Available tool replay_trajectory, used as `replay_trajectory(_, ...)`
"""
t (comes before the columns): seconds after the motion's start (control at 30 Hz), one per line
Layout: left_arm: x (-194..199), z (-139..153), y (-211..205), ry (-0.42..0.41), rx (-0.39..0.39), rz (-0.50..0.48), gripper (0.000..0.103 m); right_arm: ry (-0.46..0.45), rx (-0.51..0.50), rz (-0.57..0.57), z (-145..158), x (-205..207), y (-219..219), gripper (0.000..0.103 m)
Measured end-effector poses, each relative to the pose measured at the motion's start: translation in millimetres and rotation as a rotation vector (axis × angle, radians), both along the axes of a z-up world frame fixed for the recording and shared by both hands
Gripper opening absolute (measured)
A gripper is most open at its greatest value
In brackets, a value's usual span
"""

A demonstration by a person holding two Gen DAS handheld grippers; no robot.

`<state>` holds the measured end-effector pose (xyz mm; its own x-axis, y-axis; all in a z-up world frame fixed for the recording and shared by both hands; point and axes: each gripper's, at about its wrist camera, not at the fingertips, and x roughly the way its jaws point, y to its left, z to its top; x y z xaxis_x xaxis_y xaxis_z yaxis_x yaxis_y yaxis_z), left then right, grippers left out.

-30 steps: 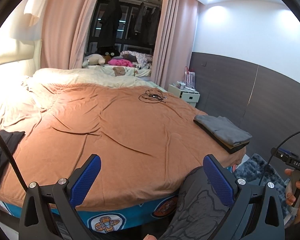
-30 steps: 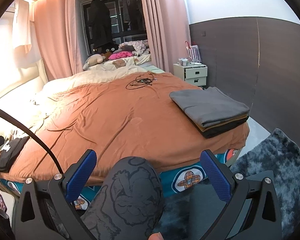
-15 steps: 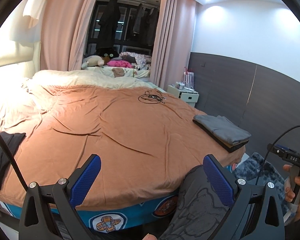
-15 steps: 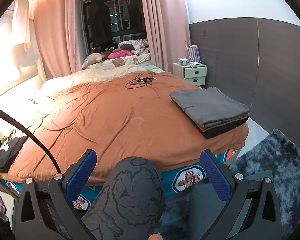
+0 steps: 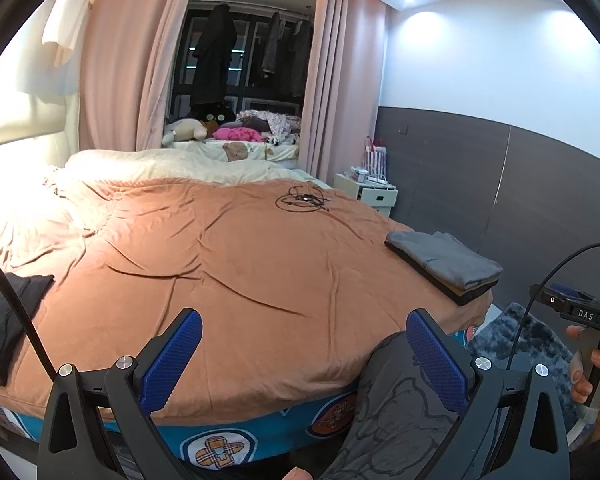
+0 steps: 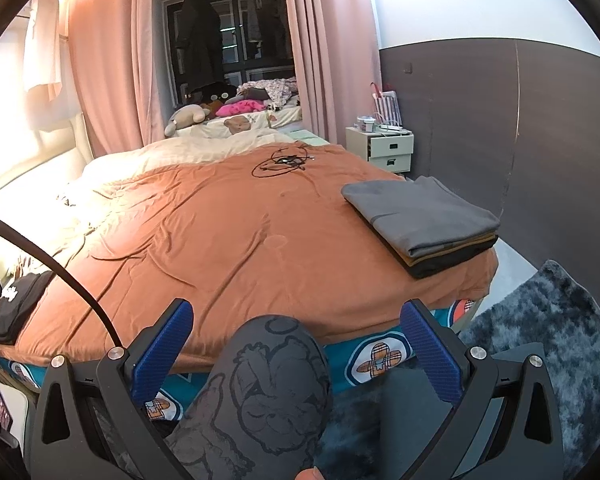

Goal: Fold small clothes

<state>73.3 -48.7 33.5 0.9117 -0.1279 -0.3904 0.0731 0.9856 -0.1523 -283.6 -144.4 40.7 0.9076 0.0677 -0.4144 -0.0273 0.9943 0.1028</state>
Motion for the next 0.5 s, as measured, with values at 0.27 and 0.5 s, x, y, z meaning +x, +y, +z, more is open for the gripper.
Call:
replay_trajectory(0.27, -2.4, 2.4, -2.6, -0.002, 0.012, 0.005, 0.103, -0.008, 0.0, 0.001, -1.7, -1.7, -6.7, 0.103)
replay_trajectory(0.5, -3.2, 2.6, -3.4, 0.0, 0.012, 0.004, 0.103, -0.008, -0.005, 0.009, -2.5, -1.2, -7.4, 0.103)
